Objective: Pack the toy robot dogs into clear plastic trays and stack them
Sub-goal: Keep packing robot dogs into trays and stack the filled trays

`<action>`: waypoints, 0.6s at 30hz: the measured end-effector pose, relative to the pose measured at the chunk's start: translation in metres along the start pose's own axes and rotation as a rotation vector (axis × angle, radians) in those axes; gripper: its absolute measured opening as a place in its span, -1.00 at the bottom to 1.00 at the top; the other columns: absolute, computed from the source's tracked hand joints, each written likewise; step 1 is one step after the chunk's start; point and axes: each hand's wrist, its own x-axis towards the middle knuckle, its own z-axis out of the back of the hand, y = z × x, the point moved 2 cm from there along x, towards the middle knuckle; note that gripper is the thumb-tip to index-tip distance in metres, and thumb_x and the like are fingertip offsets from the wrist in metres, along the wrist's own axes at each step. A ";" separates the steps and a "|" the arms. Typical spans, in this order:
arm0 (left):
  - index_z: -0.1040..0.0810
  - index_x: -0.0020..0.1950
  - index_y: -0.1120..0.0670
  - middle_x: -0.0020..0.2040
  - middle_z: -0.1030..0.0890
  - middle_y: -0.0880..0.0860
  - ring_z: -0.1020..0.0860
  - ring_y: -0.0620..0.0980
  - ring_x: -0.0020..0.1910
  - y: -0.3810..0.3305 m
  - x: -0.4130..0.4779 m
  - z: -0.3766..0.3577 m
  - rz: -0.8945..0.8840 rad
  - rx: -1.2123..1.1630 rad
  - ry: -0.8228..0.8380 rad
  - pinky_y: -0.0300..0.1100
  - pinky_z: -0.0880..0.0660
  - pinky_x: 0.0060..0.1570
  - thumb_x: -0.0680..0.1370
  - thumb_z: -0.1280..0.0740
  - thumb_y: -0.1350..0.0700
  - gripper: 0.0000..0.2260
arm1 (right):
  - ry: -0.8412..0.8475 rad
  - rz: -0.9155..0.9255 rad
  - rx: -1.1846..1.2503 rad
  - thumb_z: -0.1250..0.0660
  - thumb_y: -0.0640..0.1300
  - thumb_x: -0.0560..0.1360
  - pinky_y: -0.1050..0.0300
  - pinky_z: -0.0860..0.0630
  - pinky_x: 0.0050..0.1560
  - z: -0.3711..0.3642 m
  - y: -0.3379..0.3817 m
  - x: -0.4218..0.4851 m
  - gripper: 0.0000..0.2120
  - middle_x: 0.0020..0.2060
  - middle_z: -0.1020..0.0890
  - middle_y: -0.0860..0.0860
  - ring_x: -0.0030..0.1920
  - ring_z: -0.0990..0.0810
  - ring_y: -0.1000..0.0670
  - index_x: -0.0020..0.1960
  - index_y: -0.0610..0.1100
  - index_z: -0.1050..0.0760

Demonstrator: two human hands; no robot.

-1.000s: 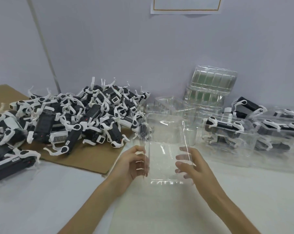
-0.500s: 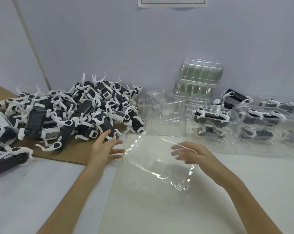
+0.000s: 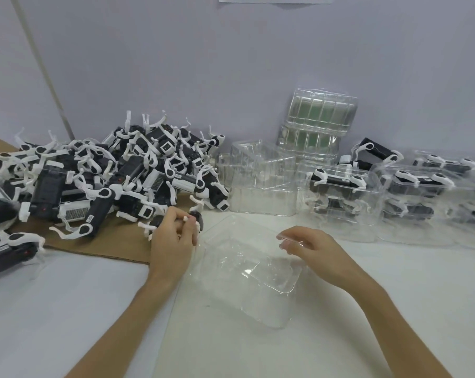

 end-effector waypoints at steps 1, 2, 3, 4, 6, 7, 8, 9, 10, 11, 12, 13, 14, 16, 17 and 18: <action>-0.41 -0.14 -0.03 -0.38 -0.59 -0.01 -0.50 -0.13 -0.45 -0.003 -0.001 0.001 -0.039 -0.005 0.004 -0.36 -0.38 -0.40 0.64 -0.27 0.17 -0.82 | -0.003 -0.002 0.007 -0.32 -0.09 0.60 0.00 -0.55 0.19 0.000 -0.001 0.000 -0.86 0.03 -0.67 0.14 0.04 -0.65 0.08 0.07 0.06 -0.63; -0.43 -0.13 -0.02 -0.37 -0.60 -0.02 -0.51 -0.11 -0.44 -0.005 -0.002 0.002 -0.070 -0.011 0.009 -0.37 -0.38 -0.40 0.63 -0.29 0.18 -0.83 | 0.000 -0.002 0.026 -0.32 -0.14 0.60 -0.01 -0.55 0.18 0.001 -0.001 0.001 -0.86 0.02 -0.67 0.12 0.02 -0.66 0.05 0.08 0.02 -0.63; -0.45 -0.13 0.00 -0.35 -0.61 -0.03 -0.53 -0.10 -0.42 -0.008 -0.003 0.003 -0.093 -0.015 0.010 -0.38 -0.39 -0.39 0.62 -0.30 0.19 -0.84 | 0.003 0.000 0.047 -0.31 -0.17 0.60 -0.01 -0.55 0.18 0.001 -0.002 0.001 -0.84 0.00 -0.68 0.11 0.00 -0.66 0.04 0.08 0.00 -0.63; -0.47 -0.12 0.00 -0.32 -0.62 -0.05 -0.56 -0.10 -0.39 -0.012 -0.004 0.003 -0.111 -0.020 0.010 -0.38 -0.40 -0.37 0.62 -0.32 0.20 -0.85 | 0.007 0.000 0.060 -0.30 -0.20 0.60 0.04 -0.55 0.16 0.002 -0.002 0.001 -0.82 -0.03 -0.69 0.11 -0.02 -0.67 0.05 0.09 0.00 -0.63; -0.49 -0.12 -0.03 -0.27 -0.65 -0.09 -0.59 -0.09 -0.34 -0.019 -0.006 0.004 -0.134 -0.031 0.017 -0.35 -0.46 -0.31 0.60 -0.34 0.22 -0.83 | 0.029 0.001 0.076 -0.29 -0.21 0.61 0.16 -0.54 0.12 0.004 -0.003 0.001 -0.79 -0.04 -0.70 0.09 0.01 -0.66 0.06 0.10 0.03 -0.63; -0.49 -0.12 -0.05 -0.25 -0.65 -0.11 -0.60 -0.10 -0.32 -0.022 -0.007 0.004 -0.148 -0.033 0.024 -0.34 -0.47 -0.30 0.60 -0.35 0.22 -0.81 | 0.047 0.002 0.081 -0.28 -0.22 0.62 0.18 -0.53 0.12 0.006 -0.003 0.001 -0.78 -0.02 -0.71 0.07 0.03 -0.66 0.04 0.11 0.02 -0.64; -0.50 -0.12 -0.06 -0.24 -0.66 -0.14 -0.60 -0.12 -0.31 -0.026 -0.009 0.004 -0.165 -0.032 0.031 -0.35 -0.47 -0.29 0.60 -0.36 0.22 -0.80 | 0.069 0.004 0.092 -0.26 -0.25 0.62 0.15 -0.54 0.15 0.007 -0.003 0.001 -0.76 0.00 -0.71 0.05 0.06 -0.66 0.03 0.12 0.00 -0.64; -0.51 -0.12 -0.07 -0.24 -0.66 -0.16 -0.60 -0.14 -0.30 -0.029 -0.011 0.003 -0.184 -0.027 0.039 -0.38 -0.46 -0.29 0.59 -0.37 0.22 -0.80 | 0.090 0.004 0.115 -0.23 -0.29 0.62 0.13 -0.54 0.19 0.008 -0.003 0.001 -0.72 0.01 -0.71 0.05 0.07 -0.66 0.04 0.13 -0.03 -0.64; -0.52 -0.12 -0.07 -0.24 -0.65 -0.19 -0.61 -0.17 -0.29 -0.034 -0.013 0.003 -0.205 -0.021 0.047 -0.42 -0.45 -0.28 0.58 -0.39 0.22 -0.80 | 0.101 -0.002 0.141 -0.20 -0.34 0.61 0.13 -0.53 0.22 0.009 -0.002 0.001 -0.67 0.02 -0.71 0.06 0.07 -0.65 0.08 0.12 -0.03 -0.65; -0.53 -0.13 -0.07 -0.24 -0.66 -0.21 -0.61 -0.19 -0.28 -0.038 -0.015 0.002 -0.229 -0.016 0.056 -0.45 -0.44 -0.27 0.56 -0.40 0.21 -0.81 | 0.097 -0.008 0.152 -0.17 -0.38 0.59 0.15 -0.52 0.24 0.010 0.000 0.000 -0.62 0.02 -0.70 0.08 0.07 -0.65 0.14 0.11 -0.01 -0.65; -0.54 -0.13 -0.08 -0.23 -0.66 -0.22 -0.62 -0.21 -0.27 -0.042 -0.017 0.002 -0.253 -0.019 0.062 -0.46 -0.45 -0.24 0.55 -0.40 0.20 -0.83 | 0.076 -0.003 0.143 -0.16 -0.38 0.58 0.17 -0.51 0.25 0.010 0.002 -0.002 -0.59 0.03 -0.70 0.10 0.07 -0.63 0.19 0.11 0.03 -0.64; -0.55 -0.14 -0.09 -0.22 -0.66 -0.21 -0.63 -0.21 -0.26 -0.047 -0.018 0.002 -0.272 -0.028 0.064 -0.46 -0.46 -0.22 0.53 -0.40 0.18 -0.84 | 0.034 0.019 0.116 -0.17 -0.38 0.57 0.19 -0.50 0.24 0.011 0.004 -0.003 -0.58 0.04 -0.68 0.12 0.07 -0.61 0.23 0.12 0.06 -0.63; -0.56 -0.14 -0.10 -0.20 -0.67 -0.20 -0.64 -0.21 -0.25 -0.051 -0.020 0.002 -0.290 -0.040 0.062 -0.44 -0.48 -0.21 0.51 -0.40 0.17 -0.85 | -0.029 0.056 0.083 -0.19 -0.35 0.57 0.21 -0.50 0.21 0.011 0.007 -0.004 -0.60 0.04 -0.68 0.15 0.08 -0.59 0.25 0.14 0.07 -0.61; -0.58 -0.13 -0.06 -0.19 -0.66 -0.15 -0.64 -0.19 -0.24 -0.059 -0.022 0.002 -0.342 -0.061 0.050 -0.37 -0.52 -0.20 0.50 -0.40 0.17 -0.88 | -0.185 0.169 0.038 -0.27 -0.29 0.58 0.24 -0.47 0.12 0.012 0.017 -0.007 -0.67 0.01 -0.67 0.18 0.07 -0.59 0.23 0.17 0.08 -0.59; -0.60 -0.12 -0.02 -0.22 -0.66 -0.12 -0.64 -0.18 -0.24 -0.063 -0.023 0.003 -0.379 -0.073 0.042 -0.33 -0.54 -0.20 0.50 -0.41 0.17 -0.92 | -0.247 0.228 0.054 -0.30 -0.27 0.58 0.24 -0.46 0.10 0.014 0.023 -0.010 -0.70 -0.01 -0.68 0.17 0.06 -0.60 0.20 0.17 0.08 -0.59; -0.62 -0.12 0.03 -0.26 -0.65 -0.10 -0.63 -0.17 -0.24 -0.067 -0.024 0.004 -0.423 -0.088 0.036 -0.32 -0.54 -0.20 0.50 -0.42 0.16 -0.97 | -0.285 0.283 0.108 -0.31 -0.25 0.58 0.22 -0.48 0.11 0.015 0.029 -0.012 -0.73 -0.02 -0.69 0.15 0.05 -0.63 0.15 0.18 0.06 -0.59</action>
